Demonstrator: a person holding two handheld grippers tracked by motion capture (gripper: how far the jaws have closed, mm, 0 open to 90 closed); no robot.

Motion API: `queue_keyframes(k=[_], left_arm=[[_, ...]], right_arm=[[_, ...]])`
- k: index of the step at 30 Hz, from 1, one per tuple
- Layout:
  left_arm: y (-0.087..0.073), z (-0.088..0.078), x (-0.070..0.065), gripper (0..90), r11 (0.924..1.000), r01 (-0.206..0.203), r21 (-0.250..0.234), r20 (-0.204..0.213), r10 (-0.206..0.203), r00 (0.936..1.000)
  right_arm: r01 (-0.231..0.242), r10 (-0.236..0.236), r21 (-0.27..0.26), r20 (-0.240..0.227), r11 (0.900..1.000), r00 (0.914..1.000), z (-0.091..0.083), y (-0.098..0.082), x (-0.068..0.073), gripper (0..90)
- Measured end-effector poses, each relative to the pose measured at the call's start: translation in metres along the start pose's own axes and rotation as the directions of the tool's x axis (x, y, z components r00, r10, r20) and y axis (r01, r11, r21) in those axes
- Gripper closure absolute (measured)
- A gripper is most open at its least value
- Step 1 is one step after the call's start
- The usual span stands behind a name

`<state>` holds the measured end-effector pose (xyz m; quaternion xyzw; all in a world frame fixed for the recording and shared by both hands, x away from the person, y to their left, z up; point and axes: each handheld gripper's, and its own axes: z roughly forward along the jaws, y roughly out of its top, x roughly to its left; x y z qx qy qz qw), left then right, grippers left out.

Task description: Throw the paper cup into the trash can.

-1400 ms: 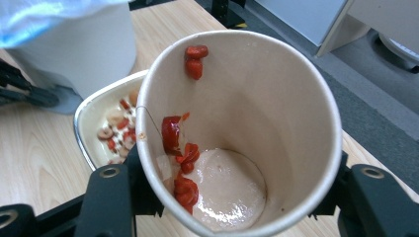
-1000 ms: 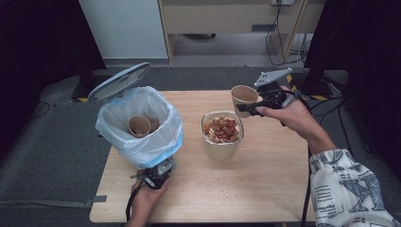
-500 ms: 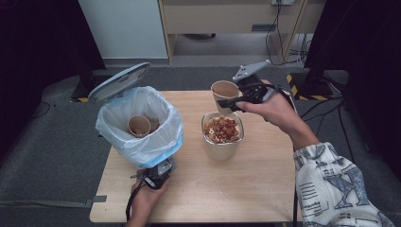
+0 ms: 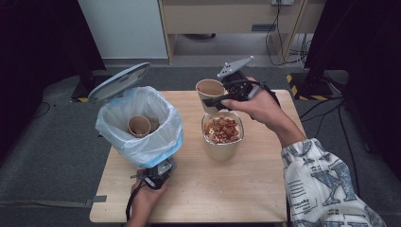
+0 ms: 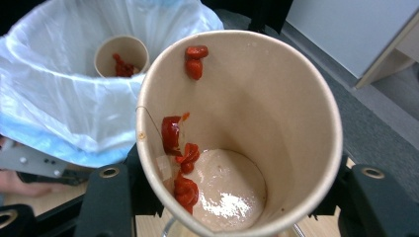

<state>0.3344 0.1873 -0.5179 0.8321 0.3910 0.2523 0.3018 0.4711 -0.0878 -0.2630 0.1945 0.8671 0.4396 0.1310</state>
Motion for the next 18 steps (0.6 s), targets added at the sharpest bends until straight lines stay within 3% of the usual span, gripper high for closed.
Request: queue_keyframes(k=[18], left_arm=[[0.000, 0.000, -0.001, 87.9, 1.0000, 0.002, 0.000, -0.004, -0.002, 1.0000]], right_arm=[[-0.004, 0.003, -0.035, -0.028, 0.999, 0.9996, 0.010, 0.028, 0.017, 39.6]])
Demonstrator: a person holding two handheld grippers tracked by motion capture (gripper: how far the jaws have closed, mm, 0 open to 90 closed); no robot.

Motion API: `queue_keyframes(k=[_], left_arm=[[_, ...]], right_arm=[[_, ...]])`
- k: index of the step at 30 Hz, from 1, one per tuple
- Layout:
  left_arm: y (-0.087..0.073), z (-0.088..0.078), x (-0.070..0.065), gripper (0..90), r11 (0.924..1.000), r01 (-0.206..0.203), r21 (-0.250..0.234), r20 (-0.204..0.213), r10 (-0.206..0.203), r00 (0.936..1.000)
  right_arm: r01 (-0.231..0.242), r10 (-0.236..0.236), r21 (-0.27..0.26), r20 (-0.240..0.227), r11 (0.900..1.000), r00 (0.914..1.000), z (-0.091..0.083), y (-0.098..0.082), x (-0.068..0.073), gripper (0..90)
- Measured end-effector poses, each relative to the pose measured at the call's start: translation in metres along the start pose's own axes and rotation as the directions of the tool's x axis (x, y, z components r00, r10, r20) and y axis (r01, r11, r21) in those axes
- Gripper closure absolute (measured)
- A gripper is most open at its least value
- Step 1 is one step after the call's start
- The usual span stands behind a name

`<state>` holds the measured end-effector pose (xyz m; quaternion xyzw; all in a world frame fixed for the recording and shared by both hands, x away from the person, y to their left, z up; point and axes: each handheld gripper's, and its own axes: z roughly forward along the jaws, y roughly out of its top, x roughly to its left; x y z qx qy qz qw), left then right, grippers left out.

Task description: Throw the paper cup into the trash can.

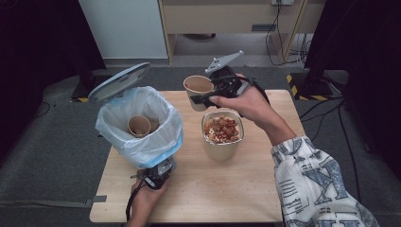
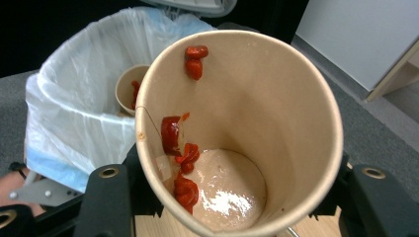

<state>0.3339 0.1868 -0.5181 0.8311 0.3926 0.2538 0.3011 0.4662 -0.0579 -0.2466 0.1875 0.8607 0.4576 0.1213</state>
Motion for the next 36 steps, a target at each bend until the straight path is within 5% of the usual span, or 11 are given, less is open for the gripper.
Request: queue_keyframes(k=[14, 36], left_arm=[[0.000, 0.000, 0.000, 87.9, 1.0000, 0.002, 0.000, -0.001, -0.002, 1.0000], [0.000, 0.000, 0.000, 87.9, 0.9999, 0.010, -0.002, 0.005, -0.010, 0.9999]], right_arm=[[-0.013, 0.012, -0.032, -0.042, 0.999, 0.9990, 0.022, 0.027, 0.016, 39.1], [-0.005, 0.003, -0.021, -0.130, 1.000, 0.9915, 0.100, 0.042, 0.046, 36.3]])
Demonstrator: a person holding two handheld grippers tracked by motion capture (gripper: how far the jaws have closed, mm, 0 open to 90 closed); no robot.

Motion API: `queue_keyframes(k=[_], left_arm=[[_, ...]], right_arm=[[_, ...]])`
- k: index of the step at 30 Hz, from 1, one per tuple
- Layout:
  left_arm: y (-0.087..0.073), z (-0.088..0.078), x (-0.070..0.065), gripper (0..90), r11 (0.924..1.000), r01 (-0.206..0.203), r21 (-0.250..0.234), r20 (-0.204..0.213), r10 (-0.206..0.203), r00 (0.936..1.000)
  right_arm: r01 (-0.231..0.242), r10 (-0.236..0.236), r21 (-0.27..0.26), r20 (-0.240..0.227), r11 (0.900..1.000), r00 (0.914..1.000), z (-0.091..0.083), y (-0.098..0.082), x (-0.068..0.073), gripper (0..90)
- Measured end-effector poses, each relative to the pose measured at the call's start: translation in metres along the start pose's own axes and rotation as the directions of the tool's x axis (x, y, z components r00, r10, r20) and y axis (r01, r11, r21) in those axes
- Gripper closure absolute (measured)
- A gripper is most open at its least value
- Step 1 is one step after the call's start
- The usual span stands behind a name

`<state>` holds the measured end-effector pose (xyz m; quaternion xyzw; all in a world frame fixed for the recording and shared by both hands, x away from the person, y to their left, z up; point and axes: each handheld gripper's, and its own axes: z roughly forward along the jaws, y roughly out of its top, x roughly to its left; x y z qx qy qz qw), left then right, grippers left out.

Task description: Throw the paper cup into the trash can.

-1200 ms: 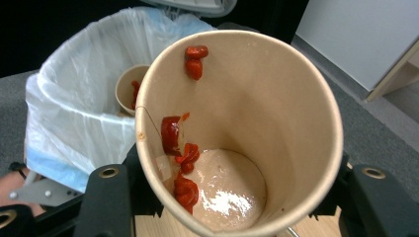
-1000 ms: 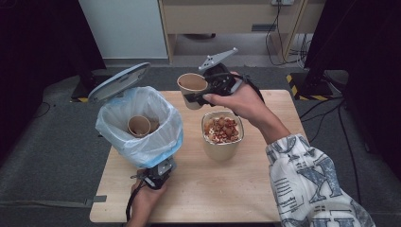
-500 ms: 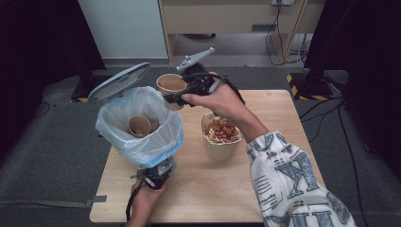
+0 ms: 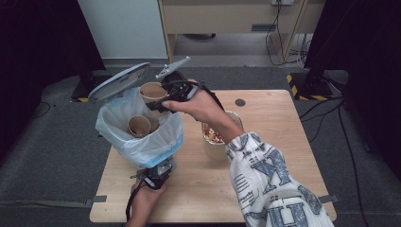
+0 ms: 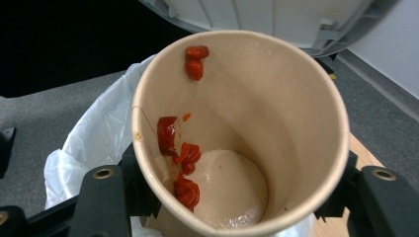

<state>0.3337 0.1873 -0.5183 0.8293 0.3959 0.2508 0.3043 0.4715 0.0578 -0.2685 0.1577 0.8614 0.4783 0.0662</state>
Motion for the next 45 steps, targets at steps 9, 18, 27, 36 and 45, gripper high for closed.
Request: queue_keyframes(k=[9, 18, 27, 36, 45], left_arm=[[0.000, 0.000, 0.000, 87.9, 1.0000, -0.008, -0.001, 0.003, 0.008, 1.0000], [0.000, 0.000, 0.000, 87.9, 1.0000, -0.007, 0.000, 0.001, 0.007, 1.0000], [0.000, 0.000, 0.000, 87.9, 1.0000, -0.010, 0.000, 0.003, 0.010, 0.9999], [0.000, 0.000, 0.000, 87.9, 1.0000, -0.008, 0.001, 0.002, 0.008, 1.0000], [0.000, 0.000, 0.000, 87.9, 1.0000, -0.006, 0.001, 0.002, 0.006, 1.0000]], right_arm=[[0.022, -0.022, 0.021, -0.010, 1.000, 0.9997, 0.023, -0.002, 0.008, 33.0], [0.039, -0.039, 0.004, 0.015, 0.999, 0.9991, 0.024, -0.007, 0.010, 11.5], [0.027, -0.028, 0.016, 0.038, 1.000, 0.9989, 0.019, -0.015, 0.004, 11.7], [0.000, -0.001, 0.012, 0.065, 1.000, 0.9979, 0.013, -0.022, -0.002, 10.1], [-0.014, 0.015, -0.013, 0.081, 1.000, 0.9966, 0.002, -0.029, -0.007, 9.2]])
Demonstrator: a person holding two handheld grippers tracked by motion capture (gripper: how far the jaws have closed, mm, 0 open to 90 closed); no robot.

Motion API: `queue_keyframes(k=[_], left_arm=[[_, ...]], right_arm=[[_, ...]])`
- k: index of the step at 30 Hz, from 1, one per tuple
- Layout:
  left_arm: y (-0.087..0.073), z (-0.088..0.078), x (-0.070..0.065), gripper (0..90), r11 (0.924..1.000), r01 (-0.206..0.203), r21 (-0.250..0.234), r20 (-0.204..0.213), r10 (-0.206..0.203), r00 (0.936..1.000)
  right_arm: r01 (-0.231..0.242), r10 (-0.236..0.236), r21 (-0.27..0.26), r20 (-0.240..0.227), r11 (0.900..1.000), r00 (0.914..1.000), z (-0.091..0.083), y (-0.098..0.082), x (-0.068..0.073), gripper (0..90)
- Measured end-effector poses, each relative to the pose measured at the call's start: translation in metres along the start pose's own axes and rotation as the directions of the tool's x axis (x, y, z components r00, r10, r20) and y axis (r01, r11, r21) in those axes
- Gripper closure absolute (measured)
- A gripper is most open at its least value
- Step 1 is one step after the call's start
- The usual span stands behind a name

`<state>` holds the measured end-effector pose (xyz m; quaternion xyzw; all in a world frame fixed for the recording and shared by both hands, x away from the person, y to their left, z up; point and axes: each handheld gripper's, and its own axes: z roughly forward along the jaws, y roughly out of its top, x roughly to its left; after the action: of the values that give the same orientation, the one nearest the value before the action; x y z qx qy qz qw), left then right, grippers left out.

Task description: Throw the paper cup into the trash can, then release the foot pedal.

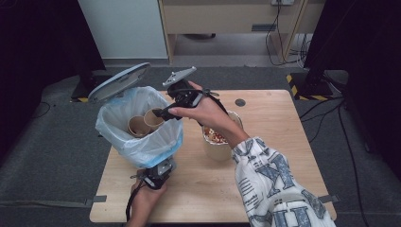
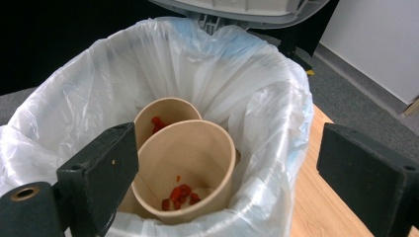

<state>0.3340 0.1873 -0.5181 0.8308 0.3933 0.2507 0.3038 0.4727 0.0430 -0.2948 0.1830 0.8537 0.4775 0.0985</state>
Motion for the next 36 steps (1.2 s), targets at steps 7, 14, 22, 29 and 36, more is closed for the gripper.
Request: queue_keyframes(k=[7, 14, 22, 29, 36], left_arm=[[0.000, 0.000, 0.000, 87.9, 1.0000, 0.001, 0.001, 0.000, -0.001, 1.0000], [0.000, 0.000, 0.000, 87.9, 1.0000, -0.001, -0.002, 0.001, 0.001, 1.0000], [0.000, 0.000, 0.000, 87.9, 1.0000, -0.004, -0.001, 0.001, 0.004, 1.0000], [0.000, 0.000, 0.001, 87.7, 1.0000, 0.001, -0.005, 0.004, -0.001, 1.0000], [0.003, -0.014, -0.001, 58.8, 0.9984, 0.007, -0.055, -0.024, -0.009, 0.9997]], right_arm=[[-0.014, 0.014, -0.012, -0.004, 1.000, 0.9999, -0.008, -0.005, -0.004, 8.4], [-0.030, 0.031, -0.029, 0.019, 0.999, 0.9993, -0.022, -0.012, -0.014, 8.3], [-0.044, 0.046, -0.039, 0.047, 0.998, 0.9978, -0.039, -0.021, -0.025, 7.9], [-0.053, 0.056, -0.026, 0.101, 0.998, 0.9933, -0.059, -0.035, -0.038, 8.0], [-0.101, 0.104, -0.029, 0.170, 0.995, 0.9800, -0.093, -0.058, -0.062, 7.9]])
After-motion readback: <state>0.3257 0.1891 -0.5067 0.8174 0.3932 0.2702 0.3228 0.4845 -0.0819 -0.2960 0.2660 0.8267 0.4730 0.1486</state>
